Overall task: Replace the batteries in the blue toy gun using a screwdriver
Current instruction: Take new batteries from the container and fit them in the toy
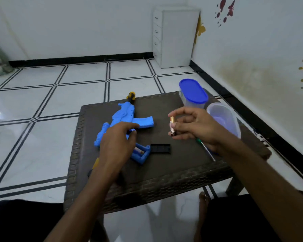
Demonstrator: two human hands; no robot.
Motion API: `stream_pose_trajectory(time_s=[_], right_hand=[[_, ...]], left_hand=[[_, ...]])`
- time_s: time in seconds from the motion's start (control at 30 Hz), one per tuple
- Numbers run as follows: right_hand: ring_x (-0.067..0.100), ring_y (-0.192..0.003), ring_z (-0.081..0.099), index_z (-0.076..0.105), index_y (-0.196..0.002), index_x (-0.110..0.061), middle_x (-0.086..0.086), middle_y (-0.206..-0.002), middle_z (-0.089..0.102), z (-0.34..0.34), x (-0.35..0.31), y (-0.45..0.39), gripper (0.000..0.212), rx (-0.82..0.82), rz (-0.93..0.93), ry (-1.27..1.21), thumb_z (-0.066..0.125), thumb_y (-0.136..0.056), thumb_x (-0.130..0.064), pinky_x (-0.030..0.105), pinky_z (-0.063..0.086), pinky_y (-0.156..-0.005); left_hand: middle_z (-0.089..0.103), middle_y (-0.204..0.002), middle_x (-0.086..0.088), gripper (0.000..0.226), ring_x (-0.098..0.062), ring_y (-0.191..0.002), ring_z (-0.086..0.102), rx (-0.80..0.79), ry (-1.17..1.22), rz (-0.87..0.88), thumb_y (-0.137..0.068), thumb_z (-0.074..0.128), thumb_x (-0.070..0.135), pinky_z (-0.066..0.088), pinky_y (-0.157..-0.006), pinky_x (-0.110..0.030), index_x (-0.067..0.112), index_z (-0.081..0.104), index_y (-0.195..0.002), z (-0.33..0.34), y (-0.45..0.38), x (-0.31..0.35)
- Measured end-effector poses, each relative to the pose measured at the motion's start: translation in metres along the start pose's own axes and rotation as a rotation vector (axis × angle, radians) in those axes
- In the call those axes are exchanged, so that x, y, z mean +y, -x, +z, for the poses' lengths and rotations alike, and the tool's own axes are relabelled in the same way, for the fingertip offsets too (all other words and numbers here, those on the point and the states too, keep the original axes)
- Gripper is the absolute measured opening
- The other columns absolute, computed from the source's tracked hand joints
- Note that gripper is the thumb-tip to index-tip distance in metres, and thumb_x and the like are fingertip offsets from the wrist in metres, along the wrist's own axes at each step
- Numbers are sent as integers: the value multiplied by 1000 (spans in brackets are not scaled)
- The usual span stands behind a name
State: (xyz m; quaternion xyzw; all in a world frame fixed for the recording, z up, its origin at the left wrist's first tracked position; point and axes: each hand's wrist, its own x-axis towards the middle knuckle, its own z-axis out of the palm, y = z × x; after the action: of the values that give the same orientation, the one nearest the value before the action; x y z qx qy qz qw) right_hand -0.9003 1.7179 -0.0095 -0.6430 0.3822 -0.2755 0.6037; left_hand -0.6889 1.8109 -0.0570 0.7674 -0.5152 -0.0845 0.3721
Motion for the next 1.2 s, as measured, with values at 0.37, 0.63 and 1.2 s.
stream_pose_trajectory(time_s=[0.37,0.63,1.2], right_hand=[[25,-74,72,62,-98,0,22,-86,73,90,29,-19,21,5,-53,158,75,-83,-1,38,63,-69],[5,-64,67,67,-82,-26,-7,-72,68,109,47,-34,23,5,-239,637,81,-75,-8,23,58,-63],[18,-95,47,75,-109,-15,-1,-114,60,110,44,-31,30,-268,-492,1143,52,-92,-8,34,48,-84]], left_hand=[[34,-156,2,45,-20,-138,40,-184,-217,-64,-91,62,30,41,-105,-40,38,55,-135,-15,12,-64],[33,-156,7,40,-22,-133,47,-181,-171,-111,-91,63,30,45,-101,-44,43,59,-128,-14,12,-63],[34,-155,6,37,-22,-133,46,-163,-204,-100,-91,61,29,47,-99,-46,41,61,-126,-15,13,-59]])
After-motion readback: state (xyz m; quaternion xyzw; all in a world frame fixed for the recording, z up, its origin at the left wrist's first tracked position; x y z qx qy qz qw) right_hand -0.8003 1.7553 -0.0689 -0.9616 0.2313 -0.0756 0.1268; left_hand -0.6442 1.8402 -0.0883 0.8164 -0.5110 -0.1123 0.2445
